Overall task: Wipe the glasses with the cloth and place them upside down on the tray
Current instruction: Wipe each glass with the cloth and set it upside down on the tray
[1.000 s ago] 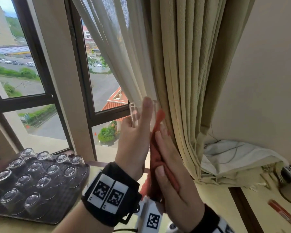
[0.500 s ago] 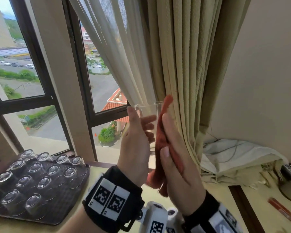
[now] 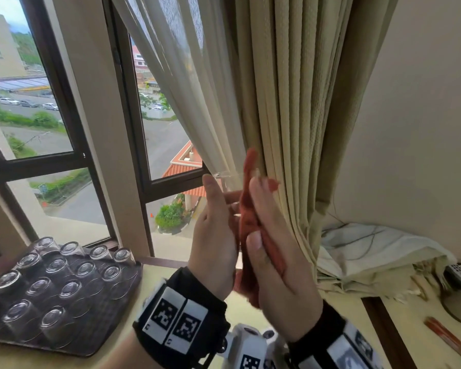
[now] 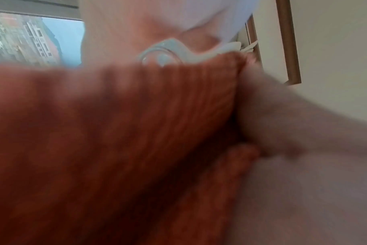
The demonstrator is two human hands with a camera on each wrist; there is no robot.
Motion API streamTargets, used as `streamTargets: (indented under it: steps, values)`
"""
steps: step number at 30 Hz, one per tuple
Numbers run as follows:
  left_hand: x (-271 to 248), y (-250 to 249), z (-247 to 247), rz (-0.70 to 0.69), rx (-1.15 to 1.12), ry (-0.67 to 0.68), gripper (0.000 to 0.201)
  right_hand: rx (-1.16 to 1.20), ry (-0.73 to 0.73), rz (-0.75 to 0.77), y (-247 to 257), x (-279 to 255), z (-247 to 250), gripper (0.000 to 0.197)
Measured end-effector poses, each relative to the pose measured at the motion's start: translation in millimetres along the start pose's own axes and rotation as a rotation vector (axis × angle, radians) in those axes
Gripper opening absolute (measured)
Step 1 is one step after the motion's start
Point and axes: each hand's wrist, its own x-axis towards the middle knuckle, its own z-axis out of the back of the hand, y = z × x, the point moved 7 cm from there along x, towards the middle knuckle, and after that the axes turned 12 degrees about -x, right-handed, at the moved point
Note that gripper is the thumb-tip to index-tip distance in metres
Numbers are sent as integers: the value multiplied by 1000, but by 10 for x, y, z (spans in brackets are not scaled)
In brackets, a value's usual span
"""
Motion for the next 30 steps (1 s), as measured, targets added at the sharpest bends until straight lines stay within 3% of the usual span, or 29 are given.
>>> streamTargets:
  steps: [3, 6, 10, 14, 16, 18, 21, 25, 30]
  values:
    - [103, -2, 133, 10, -28, -81, 84, -82, 42, 16, -93, -250, -79, 59]
    - [106, 47, 162, -2, 26, -143, 83, 63, -11, -121, -254, -222, -37, 57]
    - [-24, 99, -51, 16, 85, -27, 95, 167, -120, -290, -408, -9, 147, 56]
    - [-47, 127, -212, -49, 102, 140, 90, 176, -122, -155, -206, 47, 233, 57]
    - [12, 138, -189, -54, 94, 124, 91, 171, -82, -110, -182, -78, 207, 57]
    - [67, 96, -158, -74, 103, 85, 79, 139, -41, -110, -249, -271, 156, 57]
    - [134, 13, -171, -122, 160, 89, 65, 186, -49, -244, -434, -488, 97, 54]
    - [151, 128, -236, -78, 126, 209, 65, 358, -238, -524, -831, -542, 157, 45]
    - [99, 169, -182, -228, 341, 267, 67, 841, -372, -787, -1092, -443, 217, 45]
